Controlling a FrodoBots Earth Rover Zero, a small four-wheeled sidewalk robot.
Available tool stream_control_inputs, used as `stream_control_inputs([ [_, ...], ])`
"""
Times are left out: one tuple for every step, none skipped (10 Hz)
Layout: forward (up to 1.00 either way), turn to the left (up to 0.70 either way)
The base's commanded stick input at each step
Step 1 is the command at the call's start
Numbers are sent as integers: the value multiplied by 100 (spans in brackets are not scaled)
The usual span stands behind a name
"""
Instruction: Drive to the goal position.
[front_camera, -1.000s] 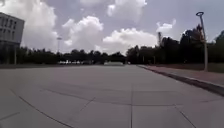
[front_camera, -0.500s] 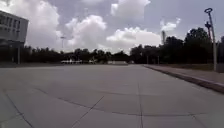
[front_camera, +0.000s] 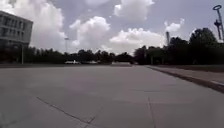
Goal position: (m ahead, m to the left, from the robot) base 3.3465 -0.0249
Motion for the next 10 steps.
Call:
stream_control_inputs([
  [70,6],
  [70,6],
  [70,6],
  [70,6],
  [70,6],
  [70,6],
  [70,6],
  [70,6],
  [70,6],
  [70,6],
])
